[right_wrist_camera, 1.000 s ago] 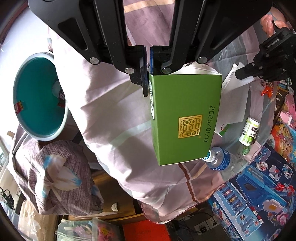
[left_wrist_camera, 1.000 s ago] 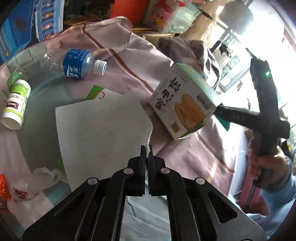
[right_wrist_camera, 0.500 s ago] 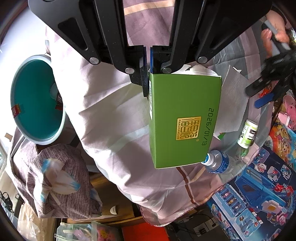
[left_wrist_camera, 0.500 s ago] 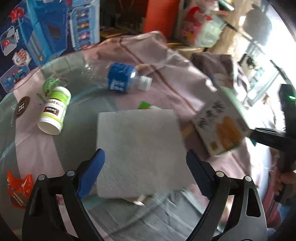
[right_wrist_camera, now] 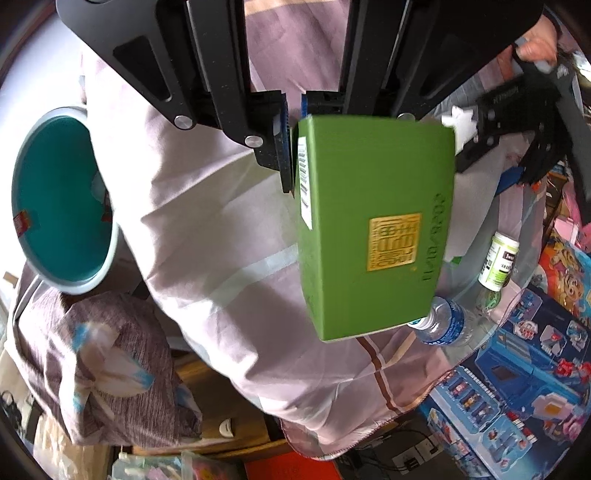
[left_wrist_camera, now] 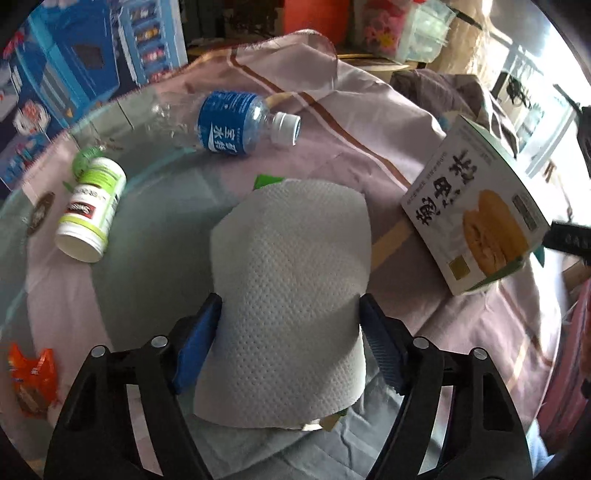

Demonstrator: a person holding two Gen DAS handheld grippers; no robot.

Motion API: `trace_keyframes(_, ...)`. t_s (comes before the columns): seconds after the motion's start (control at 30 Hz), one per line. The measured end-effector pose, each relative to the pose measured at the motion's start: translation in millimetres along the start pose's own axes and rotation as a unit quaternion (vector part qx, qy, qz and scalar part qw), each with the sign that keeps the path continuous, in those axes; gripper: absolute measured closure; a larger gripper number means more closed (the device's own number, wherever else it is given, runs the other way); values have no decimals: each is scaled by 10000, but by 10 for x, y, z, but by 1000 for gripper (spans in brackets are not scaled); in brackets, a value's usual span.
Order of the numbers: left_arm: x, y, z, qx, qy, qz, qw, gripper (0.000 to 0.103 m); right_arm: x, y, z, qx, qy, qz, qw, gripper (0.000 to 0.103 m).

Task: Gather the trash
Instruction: 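Grasp the white paper towel with the left tool while the right tool holds the green box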

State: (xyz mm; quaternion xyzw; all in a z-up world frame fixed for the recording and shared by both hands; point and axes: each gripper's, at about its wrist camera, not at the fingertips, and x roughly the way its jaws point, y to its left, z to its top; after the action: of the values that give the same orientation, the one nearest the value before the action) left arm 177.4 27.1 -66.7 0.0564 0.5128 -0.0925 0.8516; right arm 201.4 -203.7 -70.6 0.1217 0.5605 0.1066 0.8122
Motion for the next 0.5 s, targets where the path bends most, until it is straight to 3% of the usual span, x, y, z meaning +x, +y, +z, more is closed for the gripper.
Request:
trace_keyframes(0.1, 6, 11, -15, 12, 93, -171, 9998, 27, 65, 18, -6, -33, 31, -4, 10000, 96)
trace_keyframes(0.23, -49, 156, 7, -333, 68, -480, 9983, 27, 85, 40, -7, -84, 38, -9, 10000, 96)
trace_keyframes(0.37, -92, 234, 38, -416, -104, -379, 9984, 27, 101, 48, -6, -93, 51, -13, 9999, 96)
trace_keyframes(0.5, 2, 149, 4, -265, 13, -373, 9990, 32, 128, 37, -6, -62, 103, -4, 9999, 96)
